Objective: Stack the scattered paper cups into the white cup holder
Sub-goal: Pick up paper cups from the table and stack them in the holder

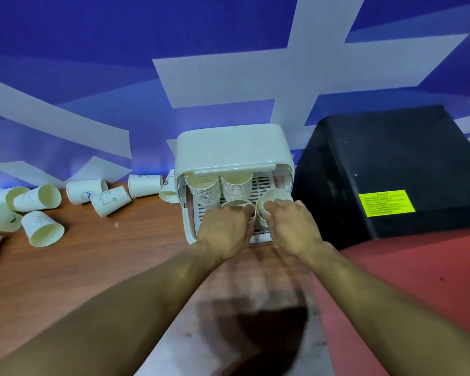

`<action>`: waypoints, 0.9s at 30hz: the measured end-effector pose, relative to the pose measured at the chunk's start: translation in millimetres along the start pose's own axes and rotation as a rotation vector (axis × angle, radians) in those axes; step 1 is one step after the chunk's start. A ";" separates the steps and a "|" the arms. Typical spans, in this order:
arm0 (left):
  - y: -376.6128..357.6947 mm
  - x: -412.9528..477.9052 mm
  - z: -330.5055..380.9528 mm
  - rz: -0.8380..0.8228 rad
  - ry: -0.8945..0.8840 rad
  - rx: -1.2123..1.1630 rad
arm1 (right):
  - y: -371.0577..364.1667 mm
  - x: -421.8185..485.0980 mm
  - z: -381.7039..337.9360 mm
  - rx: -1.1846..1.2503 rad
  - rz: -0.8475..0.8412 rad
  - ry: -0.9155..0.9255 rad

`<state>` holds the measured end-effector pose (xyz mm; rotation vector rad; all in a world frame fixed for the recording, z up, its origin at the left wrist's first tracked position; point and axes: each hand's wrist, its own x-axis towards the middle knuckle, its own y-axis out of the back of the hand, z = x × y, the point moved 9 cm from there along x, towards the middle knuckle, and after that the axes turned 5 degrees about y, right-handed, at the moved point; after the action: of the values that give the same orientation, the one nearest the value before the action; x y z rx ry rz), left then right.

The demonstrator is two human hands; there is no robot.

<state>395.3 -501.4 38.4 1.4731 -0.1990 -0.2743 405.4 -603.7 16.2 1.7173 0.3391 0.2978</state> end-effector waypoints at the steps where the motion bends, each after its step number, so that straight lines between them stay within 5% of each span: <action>1: 1.5 -0.5 2.2 0.036 -0.014 0.046 | -5.0 1.8 0.7 -0.002 -0.010 0.004; 7: -7.4 -1.0 9.8 0.152 -0.066 0.241 | -26.0 7.6 2.1 0.008 -0.058 0.023; 27: -60.4 9.5 -9.3 -0.042 -0.061 -0.220 | -38.1 15.6 -0.9 0.080 0.067 0.009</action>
<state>403.4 -500.0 -22.9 1.2531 -0.1812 -0.3646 417.2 -590.7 -21.1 1.8090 0.3036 0.3452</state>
